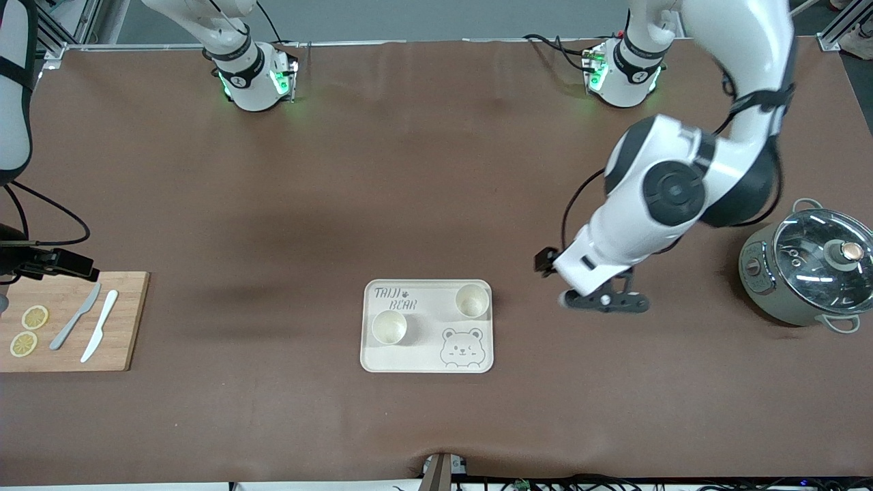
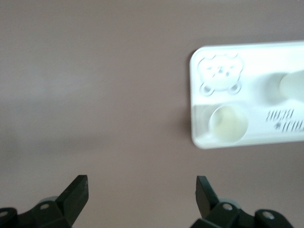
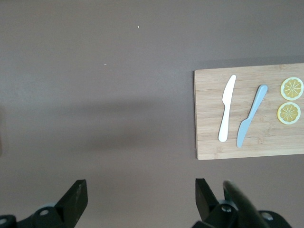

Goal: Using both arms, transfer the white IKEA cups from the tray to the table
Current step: 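Reach the left gripper down to the white cup on the tray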

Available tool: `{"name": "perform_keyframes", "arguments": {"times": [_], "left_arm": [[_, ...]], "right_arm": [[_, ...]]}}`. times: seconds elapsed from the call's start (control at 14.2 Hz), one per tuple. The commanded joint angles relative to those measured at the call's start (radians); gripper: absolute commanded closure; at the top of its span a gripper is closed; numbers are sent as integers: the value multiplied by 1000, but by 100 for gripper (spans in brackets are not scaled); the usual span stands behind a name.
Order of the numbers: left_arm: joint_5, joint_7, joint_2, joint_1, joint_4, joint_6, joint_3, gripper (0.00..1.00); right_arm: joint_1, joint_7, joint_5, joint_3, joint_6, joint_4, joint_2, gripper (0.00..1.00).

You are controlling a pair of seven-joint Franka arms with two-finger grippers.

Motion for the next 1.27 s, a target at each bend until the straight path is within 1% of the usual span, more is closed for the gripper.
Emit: {"name": "perform_keyframes", "arguments": {"times": [0.0,0.21,0.35,0.49,0.64,0.71,0.78,0.85,0.92,1.06,1.2], "left_arm": [[11,-27,79,-27,52,77,8,0],[14,-25,137,-49,49,145,8,0],[55,-31,175,-78,46,200,8,0],[72,-48,201,-92,43,236,10,0],[82,-85,232,-109,41,271,10,0],[108,-111,249,-121,41,291,10,0],[143,-137,258,-127,41,296,8,0],[166,-165,263,-129,41,297,8,0],[175,-180,267,-133,41,297,8,0],[177,-189,274,-139,41,311,8,0],[177,-208,281,-150,37,332,8,0]], "right_arm": [[-15,-6,-3,6,-1,1,-13,0],[-11,-5,-6,6,-1,1,-11,0],[-18,-6,2,6,2,1,-10,0],[-11,-10,5,6,14,-4,-10,0],[6,3,5,6,74,-12,-10,0],[12,10,11,9,91,-12,-5,0],[31,44,44,10,92,-10,0,0],[52,93,106,7,96,-9,3,0],[81,125,144,9,120,-5,15,0],[169,234,149,9,174,-2,42,0],[245,369,146,7,209,1,90,0]]}}
